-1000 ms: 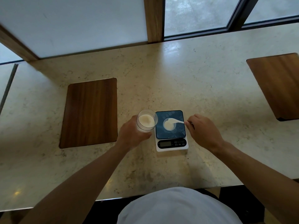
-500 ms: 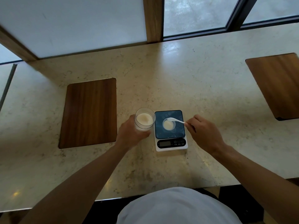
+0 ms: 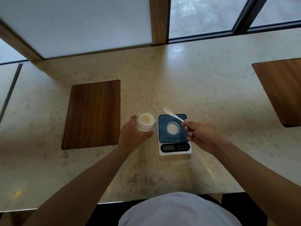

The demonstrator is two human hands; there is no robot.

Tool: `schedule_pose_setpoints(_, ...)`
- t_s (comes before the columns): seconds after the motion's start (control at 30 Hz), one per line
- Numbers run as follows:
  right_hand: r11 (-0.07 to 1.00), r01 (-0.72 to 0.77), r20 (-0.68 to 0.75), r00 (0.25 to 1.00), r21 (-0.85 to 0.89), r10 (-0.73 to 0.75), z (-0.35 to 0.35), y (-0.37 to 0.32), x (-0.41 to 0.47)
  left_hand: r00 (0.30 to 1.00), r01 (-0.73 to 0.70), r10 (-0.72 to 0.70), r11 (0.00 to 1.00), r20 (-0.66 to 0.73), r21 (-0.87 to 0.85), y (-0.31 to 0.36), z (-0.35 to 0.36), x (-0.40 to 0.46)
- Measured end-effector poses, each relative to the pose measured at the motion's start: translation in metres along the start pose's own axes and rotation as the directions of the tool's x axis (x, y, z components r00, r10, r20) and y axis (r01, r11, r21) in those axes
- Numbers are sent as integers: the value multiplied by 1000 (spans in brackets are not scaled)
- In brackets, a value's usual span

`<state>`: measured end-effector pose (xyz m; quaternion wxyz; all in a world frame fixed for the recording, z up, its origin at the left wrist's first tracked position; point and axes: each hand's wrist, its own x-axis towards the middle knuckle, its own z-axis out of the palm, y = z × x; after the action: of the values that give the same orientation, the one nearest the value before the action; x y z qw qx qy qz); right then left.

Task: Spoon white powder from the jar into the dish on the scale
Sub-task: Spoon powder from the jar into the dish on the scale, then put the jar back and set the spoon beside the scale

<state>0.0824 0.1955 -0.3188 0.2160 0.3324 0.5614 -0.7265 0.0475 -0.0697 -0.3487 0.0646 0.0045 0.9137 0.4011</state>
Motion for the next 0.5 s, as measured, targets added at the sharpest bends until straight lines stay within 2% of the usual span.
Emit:
schedule_pose_setpoints(0.1,999,-34,93,995,35,30,11,-2,5,1000,18,-18,999,-21,-27,-2,-1,3)
schedule_pose_setpoints(0.23,997,-65,121,991,44,59,29,-7,14,999,17,-19,999,-43,-47,-7,-5,9)
schedule_pose_setpoints(0.37,994,-90,117,990,61,82,49,-17,28,997,30,-34,997,-71,-65,-16,-11,22)
schedule_pose_setpoints(0.5,999,-53,71,996,-13,54,64,-27,44,991,38,-53,992,-122,-122,-19,-17,41)
